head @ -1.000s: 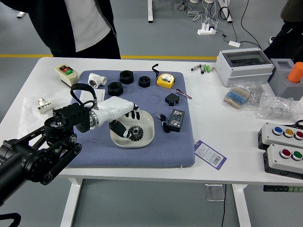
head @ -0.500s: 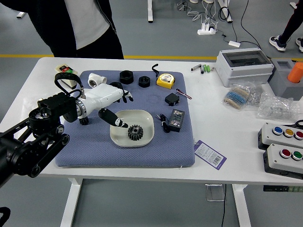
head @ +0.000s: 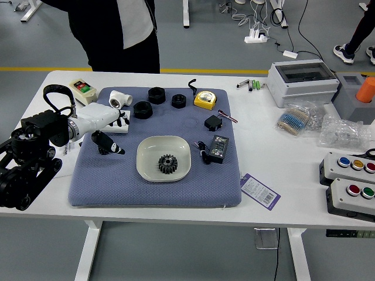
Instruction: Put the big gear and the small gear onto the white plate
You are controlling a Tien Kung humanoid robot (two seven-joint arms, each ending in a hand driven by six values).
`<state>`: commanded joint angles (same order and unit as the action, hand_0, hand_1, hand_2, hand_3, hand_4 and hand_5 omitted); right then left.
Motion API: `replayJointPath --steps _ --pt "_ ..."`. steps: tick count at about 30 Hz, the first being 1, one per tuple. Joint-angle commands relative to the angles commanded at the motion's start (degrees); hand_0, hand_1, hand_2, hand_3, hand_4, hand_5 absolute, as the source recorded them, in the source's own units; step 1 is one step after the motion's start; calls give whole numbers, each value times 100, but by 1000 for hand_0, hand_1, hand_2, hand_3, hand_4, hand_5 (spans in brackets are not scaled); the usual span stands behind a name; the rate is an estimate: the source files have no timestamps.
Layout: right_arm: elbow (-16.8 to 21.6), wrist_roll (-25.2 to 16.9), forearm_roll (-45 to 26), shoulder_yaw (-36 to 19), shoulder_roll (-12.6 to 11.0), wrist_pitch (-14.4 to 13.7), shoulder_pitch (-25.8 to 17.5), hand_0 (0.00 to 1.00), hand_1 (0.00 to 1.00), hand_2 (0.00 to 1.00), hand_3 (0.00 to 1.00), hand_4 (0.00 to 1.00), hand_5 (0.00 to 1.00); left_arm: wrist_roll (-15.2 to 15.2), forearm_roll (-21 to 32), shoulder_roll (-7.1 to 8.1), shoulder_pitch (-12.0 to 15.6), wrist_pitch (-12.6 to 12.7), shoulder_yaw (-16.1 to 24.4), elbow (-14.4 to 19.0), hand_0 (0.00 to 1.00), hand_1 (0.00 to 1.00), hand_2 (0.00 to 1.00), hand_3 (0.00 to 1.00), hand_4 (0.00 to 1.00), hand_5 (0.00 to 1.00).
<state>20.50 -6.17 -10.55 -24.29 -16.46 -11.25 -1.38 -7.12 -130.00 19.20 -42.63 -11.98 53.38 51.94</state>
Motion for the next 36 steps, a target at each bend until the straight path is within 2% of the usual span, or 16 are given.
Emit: replayJointPath --steps 4,5,10,11,16,17,22,23,36 --pt "-1 0 -2 7 3 -1 -15 721 724 750 604 875 727 -17 0 8 25 -4 -50 -41 455 604 673 708 998 304" --pt "-1 0 -1 9 2 -2 -16 721 723 750 604 875 727 -16 0 9 26 -6 -58 -52 447 577 599 654 998 269" --pt "0 -2 -8 21 3 -3 -29 721 723 750 604 875 727 1 0 30 58 -11 -42 -115 447 577 599 654 998 269" --pt "-1 -2 -13 23 4 -3 -32 721 724 750 604 874 726 3 0 35 62 -9 -40 -127 430 523 564 600 977 221" --pt "1 -1 -9 30 6 -5 -35 721 724 750 604 874 726 8 0 34 65 17 -3 -275 430 523 564 600 977 221" --pt "0 -1 -13 34 6 -4 -34 720 724 750 603 874 727 7 0 33 63 37 9 -320 423 505 551 588 918 183" --pt "1 2 -13 26 6 -4 -24 720 724 750 603 874 727 -28 0 20 52 138 33 -505 423 505 551 588 918 183" --pt "1 2 -13 25 6 -4 -23 720 725 750 603 874 727 -31 0 19 51 142 33 -515 412 500 549 585 888 169" --pt "1 6 -19 9 11 -3 12 720 725 750 603 874 727 -69 0 -72 54 363 83 -798 390 491 541 581 870 167"
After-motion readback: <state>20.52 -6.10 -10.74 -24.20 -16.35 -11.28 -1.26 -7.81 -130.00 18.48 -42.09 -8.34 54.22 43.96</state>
